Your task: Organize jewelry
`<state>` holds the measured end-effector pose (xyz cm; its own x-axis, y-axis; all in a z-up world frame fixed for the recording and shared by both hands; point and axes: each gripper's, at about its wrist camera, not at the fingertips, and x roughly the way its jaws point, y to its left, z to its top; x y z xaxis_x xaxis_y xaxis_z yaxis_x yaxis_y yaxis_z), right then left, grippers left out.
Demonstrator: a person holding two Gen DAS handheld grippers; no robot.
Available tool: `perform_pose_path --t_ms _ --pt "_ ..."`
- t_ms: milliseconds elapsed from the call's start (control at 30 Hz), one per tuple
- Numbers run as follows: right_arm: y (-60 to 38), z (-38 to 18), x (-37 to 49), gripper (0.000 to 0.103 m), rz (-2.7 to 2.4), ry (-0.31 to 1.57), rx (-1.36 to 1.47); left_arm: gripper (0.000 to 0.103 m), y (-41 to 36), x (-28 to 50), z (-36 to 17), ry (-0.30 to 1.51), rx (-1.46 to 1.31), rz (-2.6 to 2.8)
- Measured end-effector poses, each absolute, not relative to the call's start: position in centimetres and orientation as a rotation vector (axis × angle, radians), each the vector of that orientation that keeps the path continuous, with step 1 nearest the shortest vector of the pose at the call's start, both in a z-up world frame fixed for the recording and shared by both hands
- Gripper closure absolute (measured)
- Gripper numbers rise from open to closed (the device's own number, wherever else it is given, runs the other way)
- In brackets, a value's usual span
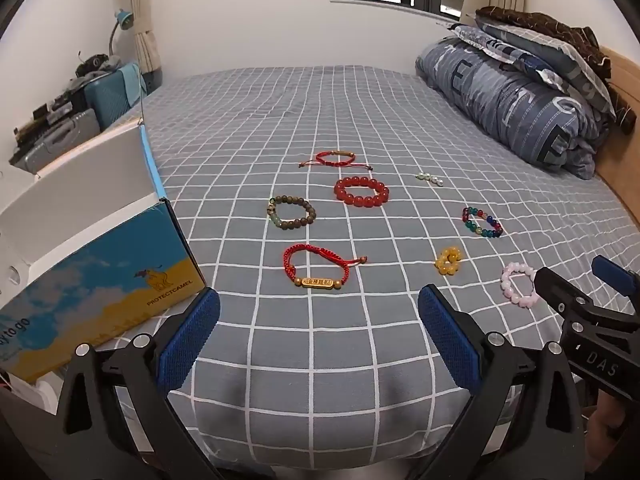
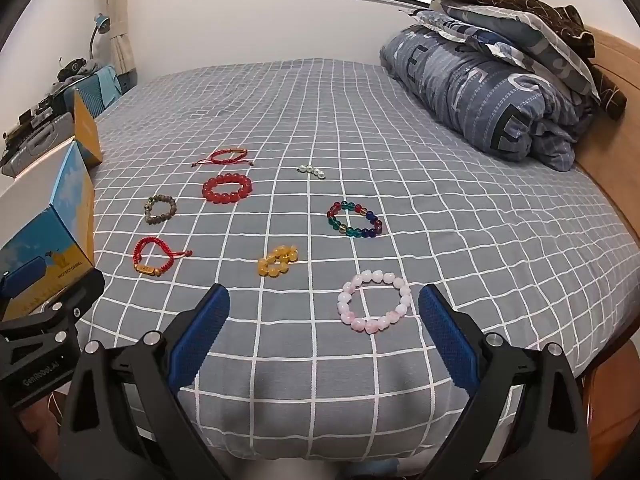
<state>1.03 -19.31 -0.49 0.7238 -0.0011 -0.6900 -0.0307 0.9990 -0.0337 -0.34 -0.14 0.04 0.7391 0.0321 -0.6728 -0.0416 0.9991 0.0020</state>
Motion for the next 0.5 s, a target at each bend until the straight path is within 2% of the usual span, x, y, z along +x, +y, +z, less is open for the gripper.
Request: perform_pose_path --t_ms 500 --pt "-19.65 -0.11 1.04 0.011 0.014 0.764 -0.037 0.006 -0.66 -0.04 -0.08 0.757 -0.011 0.03"
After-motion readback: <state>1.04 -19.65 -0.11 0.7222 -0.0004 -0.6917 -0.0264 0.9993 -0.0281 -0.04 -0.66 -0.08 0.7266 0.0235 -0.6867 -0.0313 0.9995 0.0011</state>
